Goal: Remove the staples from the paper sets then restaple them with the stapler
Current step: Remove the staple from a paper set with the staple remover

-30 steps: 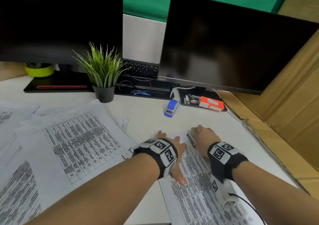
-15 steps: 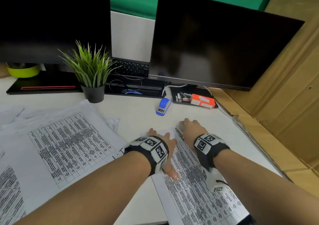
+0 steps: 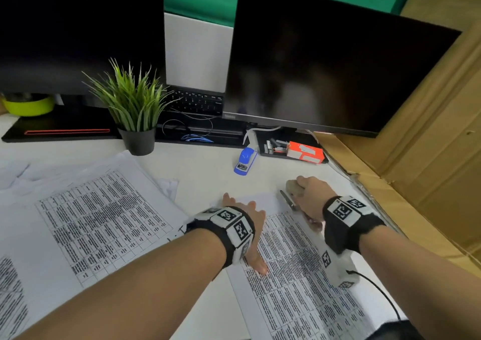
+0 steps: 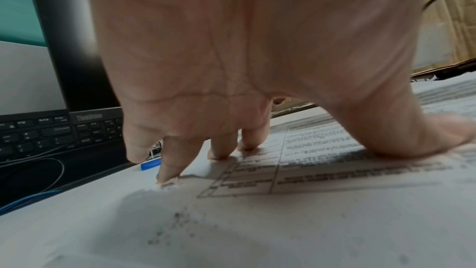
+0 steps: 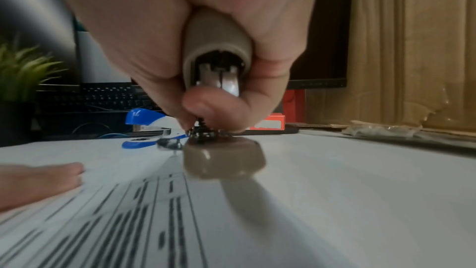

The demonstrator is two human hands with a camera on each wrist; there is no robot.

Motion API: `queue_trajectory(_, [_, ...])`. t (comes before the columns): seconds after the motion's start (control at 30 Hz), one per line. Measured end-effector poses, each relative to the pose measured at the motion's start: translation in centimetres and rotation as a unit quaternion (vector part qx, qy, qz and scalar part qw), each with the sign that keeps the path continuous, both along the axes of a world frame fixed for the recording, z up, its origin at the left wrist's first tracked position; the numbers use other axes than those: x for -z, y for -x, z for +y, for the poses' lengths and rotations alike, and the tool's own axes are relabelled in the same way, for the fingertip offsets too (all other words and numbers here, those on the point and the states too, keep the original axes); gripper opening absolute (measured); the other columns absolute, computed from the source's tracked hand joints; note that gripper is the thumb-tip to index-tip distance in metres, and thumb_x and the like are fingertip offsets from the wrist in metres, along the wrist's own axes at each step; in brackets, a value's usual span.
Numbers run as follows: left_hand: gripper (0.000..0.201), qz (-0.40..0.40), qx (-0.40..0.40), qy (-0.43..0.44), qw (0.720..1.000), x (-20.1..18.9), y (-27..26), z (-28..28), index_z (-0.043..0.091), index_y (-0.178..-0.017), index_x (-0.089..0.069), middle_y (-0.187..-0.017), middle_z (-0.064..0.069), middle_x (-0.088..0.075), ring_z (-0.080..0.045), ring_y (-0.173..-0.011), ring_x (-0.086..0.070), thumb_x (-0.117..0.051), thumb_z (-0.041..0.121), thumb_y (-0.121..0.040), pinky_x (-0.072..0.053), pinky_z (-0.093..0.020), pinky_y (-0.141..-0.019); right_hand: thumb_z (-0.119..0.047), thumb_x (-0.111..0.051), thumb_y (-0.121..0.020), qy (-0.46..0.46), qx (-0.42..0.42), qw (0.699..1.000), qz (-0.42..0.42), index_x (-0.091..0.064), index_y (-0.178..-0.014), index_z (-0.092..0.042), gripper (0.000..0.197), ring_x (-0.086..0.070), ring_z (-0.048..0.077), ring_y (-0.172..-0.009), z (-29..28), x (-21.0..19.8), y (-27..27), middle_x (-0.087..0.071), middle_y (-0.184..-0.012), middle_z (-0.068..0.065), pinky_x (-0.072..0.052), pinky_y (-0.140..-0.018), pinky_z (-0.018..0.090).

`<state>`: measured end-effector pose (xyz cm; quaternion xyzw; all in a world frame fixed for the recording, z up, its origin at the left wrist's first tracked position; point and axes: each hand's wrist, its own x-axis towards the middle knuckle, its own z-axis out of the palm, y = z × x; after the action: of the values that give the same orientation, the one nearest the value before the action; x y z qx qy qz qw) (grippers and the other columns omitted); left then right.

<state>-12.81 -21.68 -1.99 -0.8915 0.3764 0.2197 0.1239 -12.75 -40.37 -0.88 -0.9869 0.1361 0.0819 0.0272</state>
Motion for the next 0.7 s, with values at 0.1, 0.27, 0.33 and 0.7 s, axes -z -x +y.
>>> queue_trajectory(0.1, [0.122, 0.000, -0.002, 0.003, 1.000, -0.1, 0.2, 0.1, 0.020, -0.155, -0.003, -0.163, -0.010, -0.005, -0.040, -0.146, -0.013, -0.065, 0.077, -0.067, 0.000, -0.064, -0.115, -0.015, -0.044, -0.092, -0.003, 0.021, 1.000, 0.009, -0.048, -0.113, -0.014, 0.021, -0.053, 0.024, -0.097, 0.5, 1.2, 1.4, -0.055, -0.115, 0.007, -0.040, -0.075, 0.028])
queue_trajectory(0.27, [0.122, 0.000, 0.005, 0.006, 1.000, -0.2, 0.4, 0.2, 0.020, -0.155, -0.004, -0.162, -0.009, -0.007, -0.041, -0.145, -0.014, -0.065, 0.076, -0.066, 0.000, -0.064, -0.115, -0.013, -0.051, -0.089, -0.011, 0.061, 0.998, 0.001, -0.046, -0.117, -0.013, 0.029, -0.056, 0.028, -0.104, 1.4, 2.0, 0.8, -0.052, -0.119, 0.010, -0.042, -0.076, 0.030])
queue_trajectory(0.33, [0.121, 0.000, 0.010, 0.005, 1.000, -0.1, 0.5, 0.3, 0.019, -0.155, -0.005, -0.162, -0.010, -0.007, -0.044, -0.144, -0.014, -0.065, 0.076, -0.067, 0.000, -0.064, -0.115, -0.015, -0.052, -0.088, -0.019, 0.063, 0.998, -0.006, -0.048, -0.116, -0.014, 0.028, -0.057, 0.028, -0.103, 1.5, 2.0, 0.0, -0.054, -0.118, 0.010, -0.044, -0.076, 0.031])
queue_trajectory(0.7, [0.122, 0.011, 0.002, 0.004, 1.000, 0.0, -0.2, 0.2, 0.021, -0.155, -0.002, -0.162, -0.009, -0.003, -0.045, -0.145, -0.010, -0.066, 0.075, -0.067, 0.002, -0.066, -0.114, -0.018, -0.042, -0.096, -0.023, 0.031, 0.999, -0.038, -0.051, -0.114, -0.013, 0.020, -0.053, 0.021, -0.087, 0.1, -0.2, -0.5, -0.059, -0.107, 0.007, -0.042, -0.075, 0.027])
